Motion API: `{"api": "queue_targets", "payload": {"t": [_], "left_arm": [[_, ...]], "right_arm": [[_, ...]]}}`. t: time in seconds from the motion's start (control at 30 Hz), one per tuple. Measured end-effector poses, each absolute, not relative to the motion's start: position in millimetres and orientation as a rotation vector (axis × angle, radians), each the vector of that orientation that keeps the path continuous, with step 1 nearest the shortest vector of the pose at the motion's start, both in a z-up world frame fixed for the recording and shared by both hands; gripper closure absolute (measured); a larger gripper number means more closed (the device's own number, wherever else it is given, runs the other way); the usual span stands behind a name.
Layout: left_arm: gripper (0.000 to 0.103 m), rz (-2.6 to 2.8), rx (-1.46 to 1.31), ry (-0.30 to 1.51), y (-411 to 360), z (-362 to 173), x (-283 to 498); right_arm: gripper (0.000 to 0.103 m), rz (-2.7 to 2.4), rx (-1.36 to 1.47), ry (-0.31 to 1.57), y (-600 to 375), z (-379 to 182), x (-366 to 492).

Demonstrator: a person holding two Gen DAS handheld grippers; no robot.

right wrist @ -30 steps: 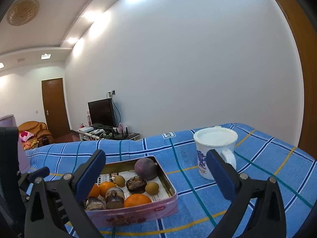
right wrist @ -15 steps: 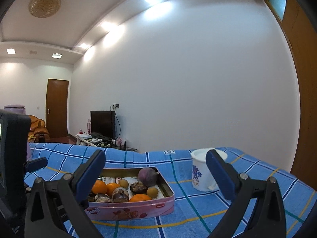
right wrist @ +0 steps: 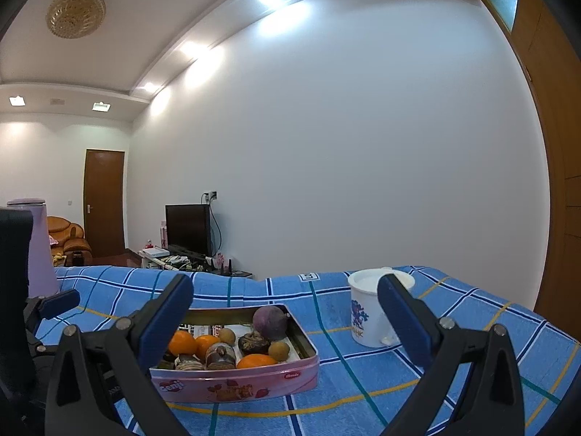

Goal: Organize fruits
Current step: 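Withdraw both open tools from the tin and hold above it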

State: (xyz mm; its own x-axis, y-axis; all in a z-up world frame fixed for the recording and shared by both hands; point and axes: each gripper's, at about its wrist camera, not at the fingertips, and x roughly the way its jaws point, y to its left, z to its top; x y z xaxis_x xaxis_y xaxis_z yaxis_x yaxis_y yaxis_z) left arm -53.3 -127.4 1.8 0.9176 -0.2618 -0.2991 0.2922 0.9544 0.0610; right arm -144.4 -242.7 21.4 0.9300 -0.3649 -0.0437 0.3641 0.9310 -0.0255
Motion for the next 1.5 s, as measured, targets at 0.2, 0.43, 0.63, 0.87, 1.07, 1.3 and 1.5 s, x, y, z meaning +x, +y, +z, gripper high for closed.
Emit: {"api": "queue_targets", "payload": {"t": [0.2,0.43,0.63,0.87,1.07,1.3,1.5], "left_arm": [[0.019,-0.279,0.105,0.286,-127.0,2.3,-54.0],[0.019,-0.270,0.101,0.288,-126.7,2.1,-53.2],[0.019,-0.266,0.107,0.285,-128.8,1.7,-53.6],[0.018,-0.263,0.107,0.286,-128.9,1.6,-53.3],[0.018,-0.255,0.108,0.281,-129.7,1.7,-54.2],[0.018,-0.252,0.111,0.280,-131.1,1.4,-53.9],[0.018,-0.270,0.097,0.274,-131.3,1.4,-56.1]], "right_arm": [[0.000,-0.374,-0.012,0.049,-242.9,21.4,-144.2],[0.000,-0.377,0.014,0.061,-247.0,20.7,-143.8],[0.000,-0.379,0.013,0.058,-246.8,20.8,-145.3],[0.000,-0.377,0.009,0.059,-246.0,20.9,-145.3],[0.000,-0.378,0.010,0.061,-246.2,21.5,-145.1],[0.000,-0.377,0.009,0.062,-246.0,21.5,-145.0],[0.000,-0.380,0.009,0.066,-245.6,20.9,-145.5]]}}
